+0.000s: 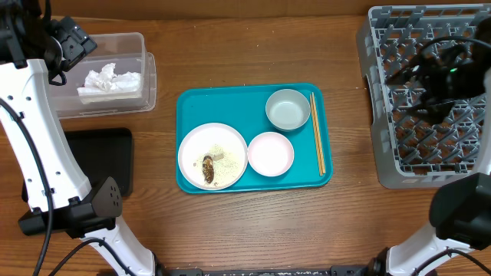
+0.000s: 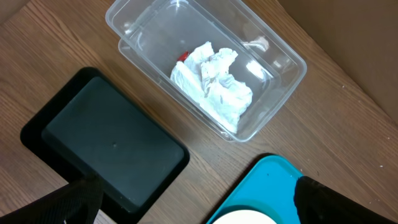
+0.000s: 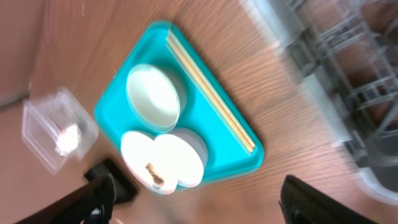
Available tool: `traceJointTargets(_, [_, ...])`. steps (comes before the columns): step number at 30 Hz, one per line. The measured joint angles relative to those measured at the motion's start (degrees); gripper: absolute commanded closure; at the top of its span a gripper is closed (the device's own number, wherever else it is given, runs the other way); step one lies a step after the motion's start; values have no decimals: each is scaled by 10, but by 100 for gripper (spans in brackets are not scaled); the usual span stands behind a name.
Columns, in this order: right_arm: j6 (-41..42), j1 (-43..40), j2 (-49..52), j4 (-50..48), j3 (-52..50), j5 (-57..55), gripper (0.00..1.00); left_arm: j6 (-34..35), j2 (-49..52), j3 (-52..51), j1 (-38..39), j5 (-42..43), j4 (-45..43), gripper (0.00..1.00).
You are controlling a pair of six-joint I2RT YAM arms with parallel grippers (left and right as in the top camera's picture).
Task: Sort waste into correct bins and load items into the dishwasher
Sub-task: 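Reach the right gripper to the small pink bowl and grasp its rim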
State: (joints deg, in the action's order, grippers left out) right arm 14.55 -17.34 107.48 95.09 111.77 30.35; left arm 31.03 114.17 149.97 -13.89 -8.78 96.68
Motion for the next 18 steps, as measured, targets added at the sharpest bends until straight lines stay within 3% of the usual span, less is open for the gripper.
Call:
traceJointTargets(4, [-36,85,0,18,-11,-20,21,0,0,0,0,0,0,0])
traceJointTargets(8, [-31,208,0,15,-52,-62,27,0,0,0,0,0,0,0])
traceJointTargets(15, [75,396,0,-8,-71,-178,25,-1,0,0,0,0,0,0])
traceJointTargets(18, [122,460,0,-60,-72,-203,18,-1,0,0,0,0,0,0])
